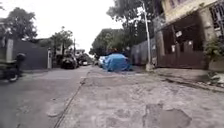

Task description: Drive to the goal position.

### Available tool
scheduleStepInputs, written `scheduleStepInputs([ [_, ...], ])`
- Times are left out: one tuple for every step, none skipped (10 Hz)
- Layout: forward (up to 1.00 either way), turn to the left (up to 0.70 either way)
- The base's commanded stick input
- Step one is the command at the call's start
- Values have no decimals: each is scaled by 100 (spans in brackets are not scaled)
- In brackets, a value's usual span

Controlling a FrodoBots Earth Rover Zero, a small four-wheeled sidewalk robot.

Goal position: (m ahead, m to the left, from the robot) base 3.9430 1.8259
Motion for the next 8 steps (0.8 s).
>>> scheduleStepInputs([
  [100,27],
  [100,0],
  [100,0],
  [100,0],
  [100,0],
  [100,14],
  [100,27],
  [100,27],
])
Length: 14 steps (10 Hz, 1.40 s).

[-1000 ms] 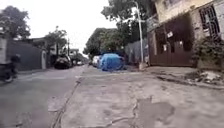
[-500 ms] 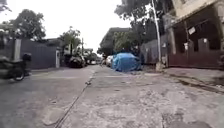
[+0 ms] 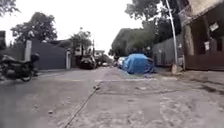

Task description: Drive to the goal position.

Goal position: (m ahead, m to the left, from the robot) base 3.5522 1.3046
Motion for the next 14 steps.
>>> scheduleStepInputs([
  [100,27],
  [100,27],
  [100,27],
  [100,27],
  [100,27],
  [100,27],
  [100,27],
  [100,27],
  [100,27],
  [100,27],
  [100,24],
  [100,0],
  [100,0],
  [100,0],
])
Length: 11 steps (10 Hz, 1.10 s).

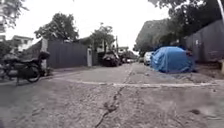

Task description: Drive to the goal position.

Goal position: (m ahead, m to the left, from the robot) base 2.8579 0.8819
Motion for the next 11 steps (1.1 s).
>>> scheduleStepInputs([
  [100,0],
  [100,0],
  [100,0],
  [100,0],
  [100,-27],
  [100,-27],
  [100,-27],
  [100,-27],
  [100,-27],
  [100,-18],
  [100,-1],
])
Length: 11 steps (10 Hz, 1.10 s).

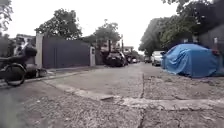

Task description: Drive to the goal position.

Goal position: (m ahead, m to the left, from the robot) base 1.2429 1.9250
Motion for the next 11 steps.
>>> scheduleStepInputs([
  [100,0],
  [100,0],
  [100,0],
  [100,0],
  [100,0],
  [100,0],
  [100,0],
  [100,0],
  [100,0],
  [100,0],
  [100,0],
])
